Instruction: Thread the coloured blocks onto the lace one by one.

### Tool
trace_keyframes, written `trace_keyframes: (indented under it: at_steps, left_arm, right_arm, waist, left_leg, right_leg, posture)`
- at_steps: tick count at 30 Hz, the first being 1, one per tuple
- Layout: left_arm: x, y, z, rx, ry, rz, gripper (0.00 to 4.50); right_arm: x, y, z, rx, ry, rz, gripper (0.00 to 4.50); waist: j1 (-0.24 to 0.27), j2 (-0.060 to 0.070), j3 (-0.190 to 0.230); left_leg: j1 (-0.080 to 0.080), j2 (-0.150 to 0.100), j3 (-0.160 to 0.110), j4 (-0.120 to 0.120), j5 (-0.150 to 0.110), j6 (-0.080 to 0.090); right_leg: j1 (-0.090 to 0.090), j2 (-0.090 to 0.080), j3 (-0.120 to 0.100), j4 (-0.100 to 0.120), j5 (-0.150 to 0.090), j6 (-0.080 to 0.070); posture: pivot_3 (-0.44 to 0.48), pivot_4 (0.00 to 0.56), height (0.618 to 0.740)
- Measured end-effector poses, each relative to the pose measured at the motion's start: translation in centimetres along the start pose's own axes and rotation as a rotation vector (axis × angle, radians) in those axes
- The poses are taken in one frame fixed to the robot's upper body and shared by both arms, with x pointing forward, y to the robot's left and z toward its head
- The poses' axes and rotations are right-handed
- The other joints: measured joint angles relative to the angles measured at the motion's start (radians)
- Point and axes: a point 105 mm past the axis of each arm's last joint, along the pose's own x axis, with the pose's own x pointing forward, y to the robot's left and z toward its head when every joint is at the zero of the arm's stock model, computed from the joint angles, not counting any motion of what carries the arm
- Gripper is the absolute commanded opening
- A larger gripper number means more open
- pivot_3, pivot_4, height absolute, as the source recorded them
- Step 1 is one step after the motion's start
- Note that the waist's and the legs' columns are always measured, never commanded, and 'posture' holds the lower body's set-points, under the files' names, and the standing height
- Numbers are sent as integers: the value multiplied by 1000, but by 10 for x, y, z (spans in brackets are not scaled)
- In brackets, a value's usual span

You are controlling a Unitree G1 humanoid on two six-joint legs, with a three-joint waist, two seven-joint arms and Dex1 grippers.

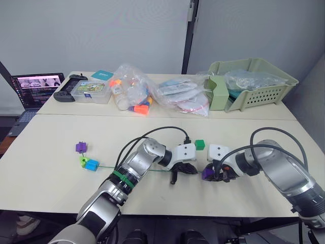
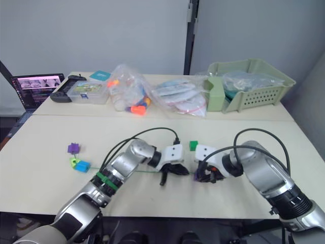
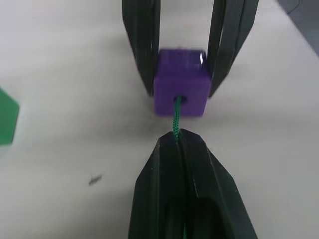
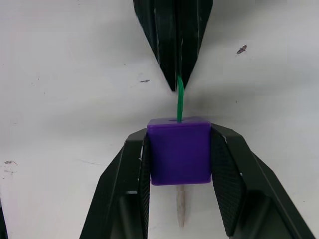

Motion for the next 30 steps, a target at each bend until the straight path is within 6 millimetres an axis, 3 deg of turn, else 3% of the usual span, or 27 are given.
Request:
trace_keyframes:
  at_steps: [5, 8, 17, 18, 20, 25, 26, 30]
  left_arm:
    - [3, 1, 1, -11, -6, 2, 0]
    - [2, 2, 0, -24, -6, 9, 746]
    - [-14, 5, -7, -35, 9, 30, 3740]
    - [-17, 5, -8, -40, 6, 33, 4162]
    - [-21, 6, -10, -47, 11, 39, 4500]
    - [-25, 3, -16, -59, 15, 39, 4500]
    - [-25, 2, -17, -60, 14, 35, 4500]
    - [-25, 1, -13, -36, -2, 24, 4500]
  right_arm:
    - [0, 0, 0, 0, 0, -1, 1159]
    - [0, 0, 0, 0, 0, 0, 1159]
    - [0, -1, 0, -3, 0, -12, 1159]
    - [0, -2, 0, -3, 0, -14, 1959]
    - [0, -2, 0, -1, -1, -14, 2495]
    - [-5, 1, 0, 5, -7, 13, 4203]
    - [-10, -1, -2, 6, -1, -1, 4406]
    - [-30, -10, -5, 13, 5, -62, 4406]
  waist:
    - [-1, 0, 0]
    - [0, 0, 0]
    - [-1, 0, 0]
    - [-1, 0, 0]
    - [0, 0, 0]
    - [3, 0, 0]
    - [4, 0, 0]
    - [4, 0, 0]
  left_leg:
    - [0, 0, 0, 0, 0, 0]
    - [0, 0, 0, 0, 0, 0]
    - [0, 0, 0, 0, 0, 0]
    - [0, 0, 0, 0, 0, 0]
    - [0, 0, 0, 0, 0, 0]
    - [-1, 0, 0, 0, 0, 0]
    - [-2, 0, 0, 0, 0, 0]
    - [-2, 0, 0, 0, 0, 0]
  right_leg:
    - [0, 0, 0, 0, 0, 0]
    - [0, 0, 0, 0, 0, 0]
    - [0, 0, 0, 0, 0, 0]
    - [0, 0, 0, 0, 0, 0]
    - [0, 0, 0, 0, 0, 0]
    - [-1, -1, 0, 0, 0, 0]
    - [-1, -1, 0, 0, 0, 0]
    - [-1, -1, 0, 0, 0, 0]
  posture:
    - [0, 150, 737]
    - [0, 150, 737]
    - [0, 150, 737]
    - [0, 150, 737]
    - [0, 150, 737]
    - [0, 150, 737]
    - [0, 150, 737]
    - [0, 150, 737]
